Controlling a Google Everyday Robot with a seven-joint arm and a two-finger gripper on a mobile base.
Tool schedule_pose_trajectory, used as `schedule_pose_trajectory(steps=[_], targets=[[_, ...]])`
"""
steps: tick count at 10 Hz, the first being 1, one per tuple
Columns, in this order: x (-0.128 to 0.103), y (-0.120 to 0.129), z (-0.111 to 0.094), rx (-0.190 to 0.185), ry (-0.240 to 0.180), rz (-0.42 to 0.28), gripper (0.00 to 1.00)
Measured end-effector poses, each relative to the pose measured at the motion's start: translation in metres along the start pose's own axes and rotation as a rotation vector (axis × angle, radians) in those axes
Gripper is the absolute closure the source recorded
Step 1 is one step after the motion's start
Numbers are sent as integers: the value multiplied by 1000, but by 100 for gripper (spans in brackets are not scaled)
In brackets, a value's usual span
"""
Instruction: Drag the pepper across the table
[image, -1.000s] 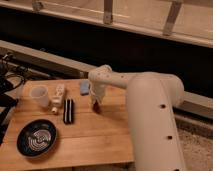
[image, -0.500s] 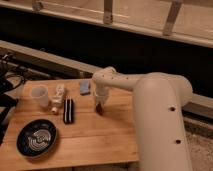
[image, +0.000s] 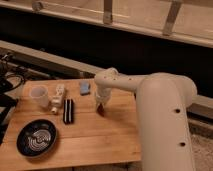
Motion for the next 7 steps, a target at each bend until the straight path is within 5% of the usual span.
schedule_pose_trajectory(steps=[7], targets=[[6, -11, -3, -2, -16, 22, 82]])
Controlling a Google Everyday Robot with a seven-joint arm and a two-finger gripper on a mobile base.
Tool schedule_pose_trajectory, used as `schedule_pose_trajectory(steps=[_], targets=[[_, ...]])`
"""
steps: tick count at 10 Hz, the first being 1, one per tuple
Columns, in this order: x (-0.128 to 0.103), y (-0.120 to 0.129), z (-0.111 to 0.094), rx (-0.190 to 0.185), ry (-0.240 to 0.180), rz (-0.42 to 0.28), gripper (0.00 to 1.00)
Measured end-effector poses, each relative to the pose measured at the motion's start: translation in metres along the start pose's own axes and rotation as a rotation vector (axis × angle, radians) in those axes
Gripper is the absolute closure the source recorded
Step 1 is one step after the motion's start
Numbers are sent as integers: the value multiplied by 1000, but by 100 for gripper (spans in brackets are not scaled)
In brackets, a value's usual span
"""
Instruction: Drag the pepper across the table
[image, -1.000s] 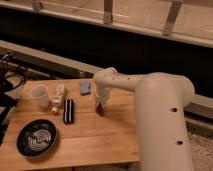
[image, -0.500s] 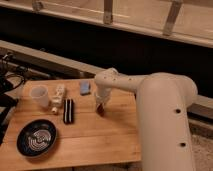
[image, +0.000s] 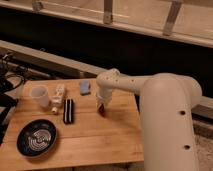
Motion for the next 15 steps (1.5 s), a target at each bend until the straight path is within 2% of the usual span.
schedule_pose_trajectory(steps=[15], targets=[[4, -25, -7, -16, -24, 42, 82]])
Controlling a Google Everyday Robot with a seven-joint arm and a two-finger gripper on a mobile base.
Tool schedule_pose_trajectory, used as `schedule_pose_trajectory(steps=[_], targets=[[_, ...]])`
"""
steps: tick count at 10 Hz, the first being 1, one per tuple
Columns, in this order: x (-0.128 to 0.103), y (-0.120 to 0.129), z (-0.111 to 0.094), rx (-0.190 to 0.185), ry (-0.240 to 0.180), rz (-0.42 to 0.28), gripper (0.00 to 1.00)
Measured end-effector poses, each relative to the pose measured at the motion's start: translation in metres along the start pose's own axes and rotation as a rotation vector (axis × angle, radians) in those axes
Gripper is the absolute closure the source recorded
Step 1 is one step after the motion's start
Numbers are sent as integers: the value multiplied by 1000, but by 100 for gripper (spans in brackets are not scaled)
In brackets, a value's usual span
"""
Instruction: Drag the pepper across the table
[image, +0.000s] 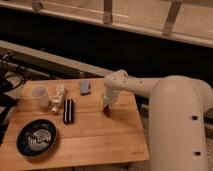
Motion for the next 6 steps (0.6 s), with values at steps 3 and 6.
schedule_pose_trajectory(steps=[3, 6], targets=[[2, -9, -1, -1, -4, 12, 82], [4, -12, -3, -4, -9, 16, 82]])
